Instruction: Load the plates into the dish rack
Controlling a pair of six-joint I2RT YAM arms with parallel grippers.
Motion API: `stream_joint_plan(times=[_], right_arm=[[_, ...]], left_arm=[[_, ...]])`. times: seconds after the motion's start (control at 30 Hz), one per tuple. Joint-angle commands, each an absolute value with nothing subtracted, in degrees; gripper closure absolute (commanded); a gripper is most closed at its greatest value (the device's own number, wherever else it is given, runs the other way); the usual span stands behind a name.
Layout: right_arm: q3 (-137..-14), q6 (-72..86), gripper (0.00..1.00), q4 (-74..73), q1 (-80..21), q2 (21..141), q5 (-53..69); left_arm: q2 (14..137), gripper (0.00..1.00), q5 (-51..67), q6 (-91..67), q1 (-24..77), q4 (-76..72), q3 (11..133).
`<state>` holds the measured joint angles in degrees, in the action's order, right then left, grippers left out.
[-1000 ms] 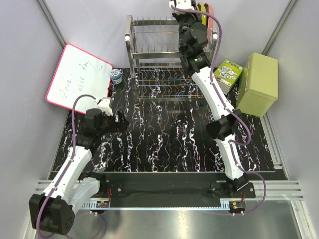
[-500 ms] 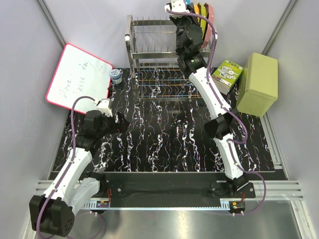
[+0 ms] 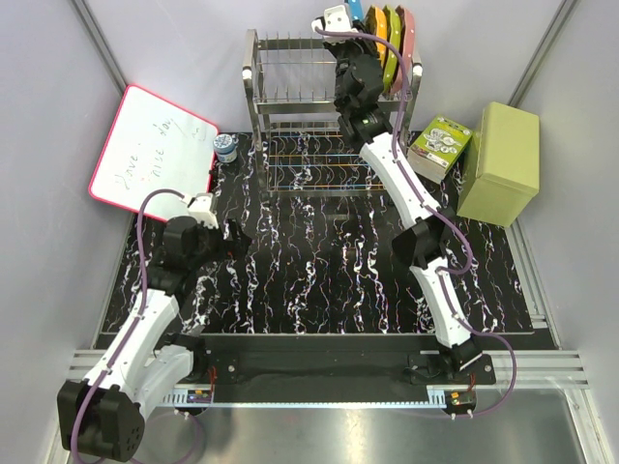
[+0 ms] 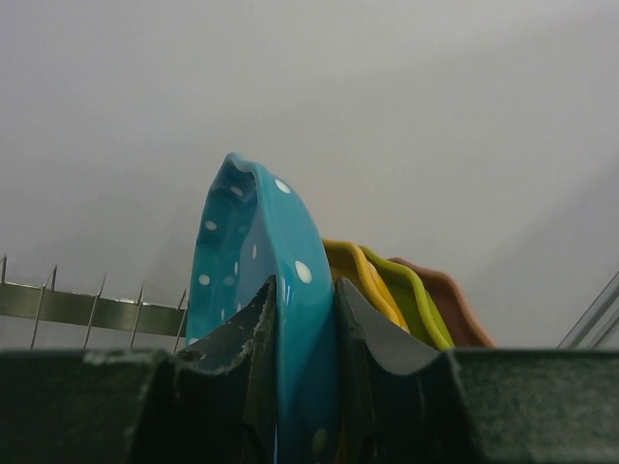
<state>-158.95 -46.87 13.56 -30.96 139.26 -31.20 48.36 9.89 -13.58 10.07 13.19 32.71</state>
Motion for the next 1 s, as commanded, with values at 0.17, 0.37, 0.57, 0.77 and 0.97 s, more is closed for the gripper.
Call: stream_joint_plan(times=[0.17,0.37,0.57,0.77,0.97], right_arm=[[-161.11,-47.46,1.0,23.03,-31.82,137.02,-30.5],[-158.03,-49.48,0.62,24.7,-33.31,135.18,-29.88],[-156.89,-50.62,0.53,25.14,-33.75,133.77,-30.06],[-155.48,-52.73,0.52,26.28,-34.8,131.23,-29.53],[-155.56,-63.52,0.39,29.27,-36.3,127.18,-30.23]], left_arm=[[47.02,0.01,10.9,-14.24,9.84,9.49,31.82],[46.93,0.01,10.81,-14.24,9.84,9.23,31.73],[45.79,0.01,10.99,-14.41,9.84,8.96,31.29],[44.74,0.01,11.43,-14.68,9.84,8.88,30.67],[46.22,0.01,8.27,-11.0,9.84,10.28,35.06]])
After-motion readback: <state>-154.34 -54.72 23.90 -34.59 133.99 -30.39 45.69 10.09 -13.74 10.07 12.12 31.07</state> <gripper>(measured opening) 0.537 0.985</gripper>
